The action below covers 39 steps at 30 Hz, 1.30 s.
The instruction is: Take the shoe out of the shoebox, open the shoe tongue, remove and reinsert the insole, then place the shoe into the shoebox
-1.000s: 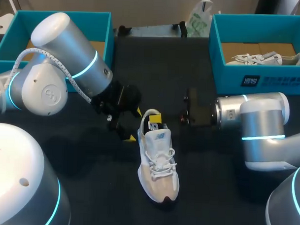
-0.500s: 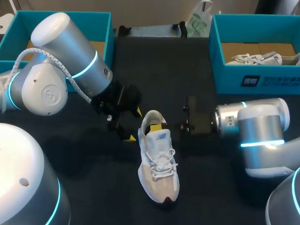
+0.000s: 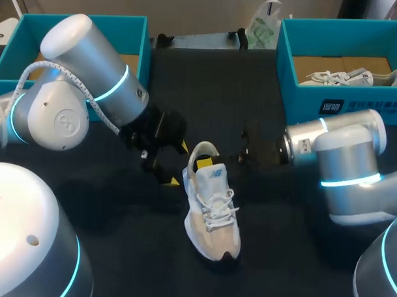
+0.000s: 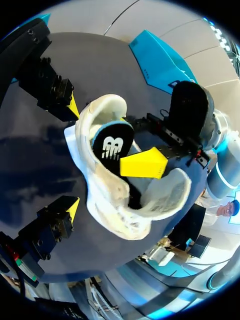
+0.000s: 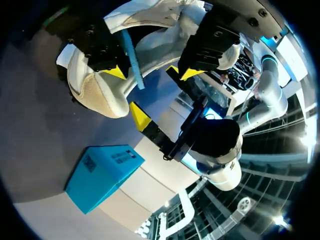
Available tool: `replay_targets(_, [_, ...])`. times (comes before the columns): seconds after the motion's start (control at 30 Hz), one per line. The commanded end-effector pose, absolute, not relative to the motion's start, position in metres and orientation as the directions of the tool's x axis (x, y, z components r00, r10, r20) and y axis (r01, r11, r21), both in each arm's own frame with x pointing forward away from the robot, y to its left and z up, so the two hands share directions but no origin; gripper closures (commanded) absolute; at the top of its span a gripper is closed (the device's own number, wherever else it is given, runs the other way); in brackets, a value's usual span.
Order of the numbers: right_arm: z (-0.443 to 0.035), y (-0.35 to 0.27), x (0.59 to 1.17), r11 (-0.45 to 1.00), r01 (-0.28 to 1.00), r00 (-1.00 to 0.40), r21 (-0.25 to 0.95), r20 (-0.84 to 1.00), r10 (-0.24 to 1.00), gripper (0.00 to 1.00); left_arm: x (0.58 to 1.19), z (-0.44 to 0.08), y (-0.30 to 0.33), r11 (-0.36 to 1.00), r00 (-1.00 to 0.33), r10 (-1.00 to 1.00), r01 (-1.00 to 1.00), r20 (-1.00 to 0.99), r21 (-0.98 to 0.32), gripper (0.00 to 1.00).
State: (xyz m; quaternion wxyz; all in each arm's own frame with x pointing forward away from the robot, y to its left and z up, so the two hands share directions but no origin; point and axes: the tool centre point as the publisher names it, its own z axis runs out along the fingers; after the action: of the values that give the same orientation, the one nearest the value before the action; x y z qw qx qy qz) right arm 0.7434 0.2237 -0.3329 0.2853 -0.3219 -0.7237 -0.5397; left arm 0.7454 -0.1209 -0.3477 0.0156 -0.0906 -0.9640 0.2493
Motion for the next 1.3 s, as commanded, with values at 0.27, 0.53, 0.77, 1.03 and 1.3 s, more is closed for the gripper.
replay_targets(0.27, [-0.318, 0.216, 0.744, 0.316, 0.765, -0.629, 0.561, 0.757, 0.179, 0.07, 0.747, -0.341, -0.111, 0.867, -0.983, 0.183, 0.172, -0.022, -0.467, 0.00])
replay_targets(0.53, [-0.321, 0.217, 0.739, 0.325, 0.759, -0.632, 0.564, 0.757, 0.163, 0.09, 0.748, -0.343, -0.112, 0.869, -0.981, 0.196, 0.179, -0.012, -0.461, 0.00])
replay_targets(0.77, [-0.314, 0.215, 0.738, 0.374, 0.740, -0.650, 0.558, 0.737, 0.185, 0.07, 0.749, -0.339, -0.107, 0.872, -0.979, 0.203, 0.187, -0.015, -0.452, 0.00])
replay_targets(1.03, [-0.306, 0.213, 0.733, 0.422, 0.744, -0.640, 0.518, 0.734, 0.228, 0.02, 0.749, -0.341, -0.105, 0.876, -0.980, 0.197, 0.180, -0.007, -0.448, 0.00])
replay_targets(1.3, [-0.298, 0.200, 0.728, 0.455, 0.748, -0.633, 0.484, 0.725, 0.271, 0.00, 0.750, -0.340, -0.102, 0.875, -0.979, 0.202, 0.183, -0.005, -0.449, 0.00])
